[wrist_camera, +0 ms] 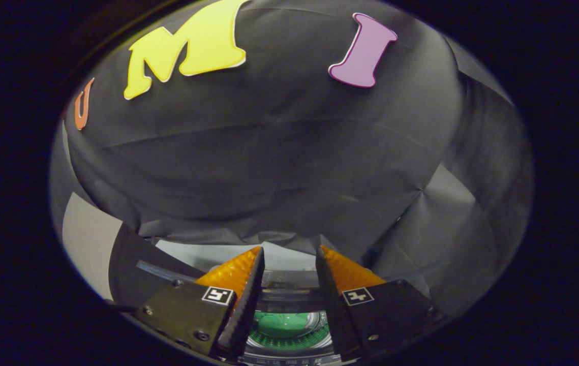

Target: Put the clothes into the washing machine and then close the washing machine lid.

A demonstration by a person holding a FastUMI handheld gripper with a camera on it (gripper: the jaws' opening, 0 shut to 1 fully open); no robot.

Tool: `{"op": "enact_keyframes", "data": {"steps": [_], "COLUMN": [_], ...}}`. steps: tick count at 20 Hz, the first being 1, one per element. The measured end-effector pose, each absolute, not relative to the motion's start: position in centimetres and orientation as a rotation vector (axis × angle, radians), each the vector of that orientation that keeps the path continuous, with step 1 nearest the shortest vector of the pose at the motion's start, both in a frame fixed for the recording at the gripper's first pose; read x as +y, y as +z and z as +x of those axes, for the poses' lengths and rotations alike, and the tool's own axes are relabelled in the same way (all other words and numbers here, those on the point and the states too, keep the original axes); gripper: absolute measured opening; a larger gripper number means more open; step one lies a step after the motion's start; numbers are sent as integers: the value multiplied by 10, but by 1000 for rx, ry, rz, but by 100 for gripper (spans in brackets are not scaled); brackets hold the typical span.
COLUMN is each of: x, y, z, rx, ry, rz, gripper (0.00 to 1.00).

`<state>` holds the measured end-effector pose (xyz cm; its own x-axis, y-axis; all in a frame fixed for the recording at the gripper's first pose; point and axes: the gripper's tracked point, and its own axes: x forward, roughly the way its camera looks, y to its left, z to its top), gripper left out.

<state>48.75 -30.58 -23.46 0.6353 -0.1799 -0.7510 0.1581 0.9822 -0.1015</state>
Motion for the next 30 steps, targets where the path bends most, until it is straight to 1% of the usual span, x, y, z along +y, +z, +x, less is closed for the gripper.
{"op": "enact_keyframes", "data": {"steps": [5,12,30], "x": [-305,-301,-293], "y": [-233,-230,-255], "z": [475,438,351], "rx": [822,802,873], "ry": [-197,-201,-258], "rz": [24,25,33], "gripper": [64,65,65]}}
